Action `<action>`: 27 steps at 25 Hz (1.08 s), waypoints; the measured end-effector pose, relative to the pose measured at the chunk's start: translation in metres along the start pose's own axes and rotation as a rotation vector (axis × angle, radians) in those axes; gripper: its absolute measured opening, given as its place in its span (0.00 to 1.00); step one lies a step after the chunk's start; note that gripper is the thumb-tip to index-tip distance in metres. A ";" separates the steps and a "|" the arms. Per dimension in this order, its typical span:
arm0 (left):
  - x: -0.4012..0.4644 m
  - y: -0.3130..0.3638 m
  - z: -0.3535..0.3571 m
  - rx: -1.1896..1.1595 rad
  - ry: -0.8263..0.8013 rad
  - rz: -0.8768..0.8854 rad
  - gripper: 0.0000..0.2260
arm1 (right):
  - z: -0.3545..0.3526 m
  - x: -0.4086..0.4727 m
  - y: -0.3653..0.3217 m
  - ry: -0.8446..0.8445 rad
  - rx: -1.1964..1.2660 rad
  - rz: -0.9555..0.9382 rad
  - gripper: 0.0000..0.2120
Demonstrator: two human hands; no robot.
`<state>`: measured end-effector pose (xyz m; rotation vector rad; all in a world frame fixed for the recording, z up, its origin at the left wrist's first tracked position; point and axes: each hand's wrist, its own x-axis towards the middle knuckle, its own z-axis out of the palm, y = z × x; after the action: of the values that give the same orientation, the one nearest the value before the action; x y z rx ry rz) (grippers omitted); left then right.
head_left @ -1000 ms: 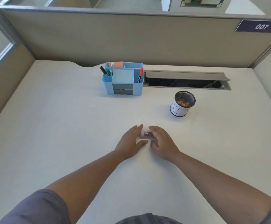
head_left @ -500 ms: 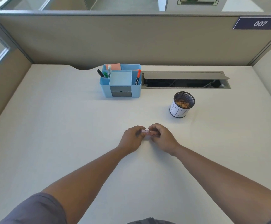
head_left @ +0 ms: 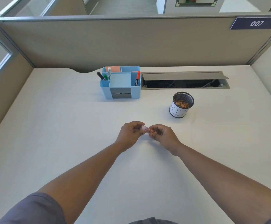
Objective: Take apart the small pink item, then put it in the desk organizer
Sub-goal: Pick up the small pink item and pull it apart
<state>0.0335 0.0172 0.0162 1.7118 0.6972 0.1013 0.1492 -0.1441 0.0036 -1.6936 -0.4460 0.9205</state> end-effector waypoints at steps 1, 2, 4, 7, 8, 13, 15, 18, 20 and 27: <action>-0.001 -0.001 -0.001 -0.001 -0.002 -0.005 0.10 | 0.001 0.000 -0.001 0.002 -0.005 0.003 0.12; -0.001 -0.002 -0.001 0.000 -0.003 -0.008 0.10 | 0.001 0.000 0.000 0.004 -0.010 0.006 0.12; -0.001 -0.002 -0.001 0.014 -0.007 -0.005 0.10 | 0.001 0.000 0.000 0.008 -0.019 0.010 0.13; 0.001 -0.001 -0.003 0.006 -0.026 0.008 0.10 | 0.001 0.000 -0.001 -0.024 -0.025 0.021 0.13; 0.002 0.000 -0.004 -0.005 -0.041 0.013 0.09 | 0.001 0.000 -0.002 -0.041 -0.027 0.028 0.13; 0.003 0.003 -0.007 -0.008 -0.079 0.009 0.12 | -0.001 -0.001 -0.003 -0.051 -0.025 0.050 0.12; 0.002 0.003 -0.007 0.008 -0.083 0.002 0.14 | -0.002 -0.001 -0.003 -0.056 -0.017 0.060 0.12; 0.001 0.004 -0.010 0.061 -0.107 -0.010 0.12 | -0.002 -0.001 -0.004 -0.073 -0.031 0.064 0.12; 0.001 0.004 -0.011 0.109 -0.100 -0.015 0.10 | -0.001 -0.001 -0.005 -0.089 -0.055 0.063 0.12; 0.000 0.002 -0.010 0.208 -0.022 -0.001 0.10 | 0.001 -0.002 -0.002 -0.071 -0.044 0.022 0.11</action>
<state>0.0300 0.0255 0.0207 1.9081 0.7116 0.0090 0.1478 -0.1443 0.0057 -1.7127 -0.4993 0.9957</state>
